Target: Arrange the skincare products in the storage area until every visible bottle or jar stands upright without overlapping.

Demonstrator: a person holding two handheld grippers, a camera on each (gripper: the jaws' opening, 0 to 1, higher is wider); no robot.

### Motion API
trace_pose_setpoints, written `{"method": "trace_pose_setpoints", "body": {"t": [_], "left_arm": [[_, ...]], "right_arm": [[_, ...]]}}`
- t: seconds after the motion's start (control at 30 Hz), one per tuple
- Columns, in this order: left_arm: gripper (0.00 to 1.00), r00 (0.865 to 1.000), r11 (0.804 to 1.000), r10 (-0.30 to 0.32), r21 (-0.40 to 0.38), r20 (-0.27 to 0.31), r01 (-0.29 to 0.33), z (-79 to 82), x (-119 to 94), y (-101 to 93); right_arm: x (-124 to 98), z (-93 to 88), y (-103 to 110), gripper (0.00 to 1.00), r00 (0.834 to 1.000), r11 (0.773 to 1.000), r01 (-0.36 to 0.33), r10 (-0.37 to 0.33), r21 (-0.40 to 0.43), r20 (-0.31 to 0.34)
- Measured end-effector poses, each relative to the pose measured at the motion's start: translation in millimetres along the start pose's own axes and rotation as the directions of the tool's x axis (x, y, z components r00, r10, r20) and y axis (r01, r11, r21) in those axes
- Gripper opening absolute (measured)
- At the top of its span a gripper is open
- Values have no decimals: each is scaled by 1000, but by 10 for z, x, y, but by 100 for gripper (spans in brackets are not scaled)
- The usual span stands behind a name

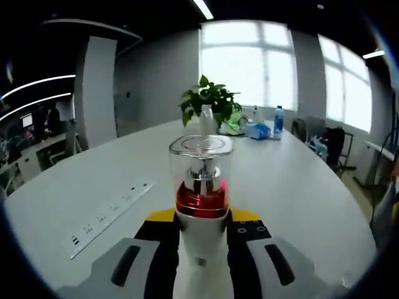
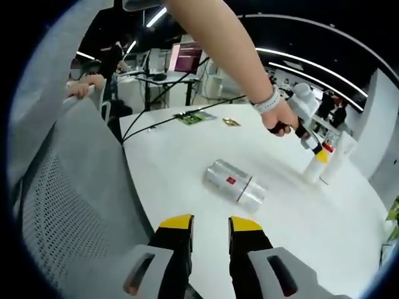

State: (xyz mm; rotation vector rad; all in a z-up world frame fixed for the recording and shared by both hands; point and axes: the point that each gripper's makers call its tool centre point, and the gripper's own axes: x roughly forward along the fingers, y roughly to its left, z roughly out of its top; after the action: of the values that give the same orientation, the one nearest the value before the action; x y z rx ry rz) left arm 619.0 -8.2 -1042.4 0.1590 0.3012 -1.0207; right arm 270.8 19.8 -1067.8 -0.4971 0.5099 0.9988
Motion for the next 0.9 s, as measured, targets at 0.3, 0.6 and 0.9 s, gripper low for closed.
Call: {"method": "trace_pose_setpoints", "body": {"t": [0.3, 0.6, 0.9], "left_arm": [[26, 998, 998, -60, 25, -13, 60, 3, 55, 21], [27, 998, 998, -58, 37, -37, 59, -3, 88, 56], [38, 997, 998, 46, -30, -54, -48, 10, -196, 126]], "right_arm": [[10, -24, 13, 18, 1000, 1000, -10, 10, -2, -11], [9, -29, 9, 18, 1000, 1000, -10, 10, 7, -13], [18, -40, 37, 22, 1000, 1000, -19, 19, 0, -22]]}}
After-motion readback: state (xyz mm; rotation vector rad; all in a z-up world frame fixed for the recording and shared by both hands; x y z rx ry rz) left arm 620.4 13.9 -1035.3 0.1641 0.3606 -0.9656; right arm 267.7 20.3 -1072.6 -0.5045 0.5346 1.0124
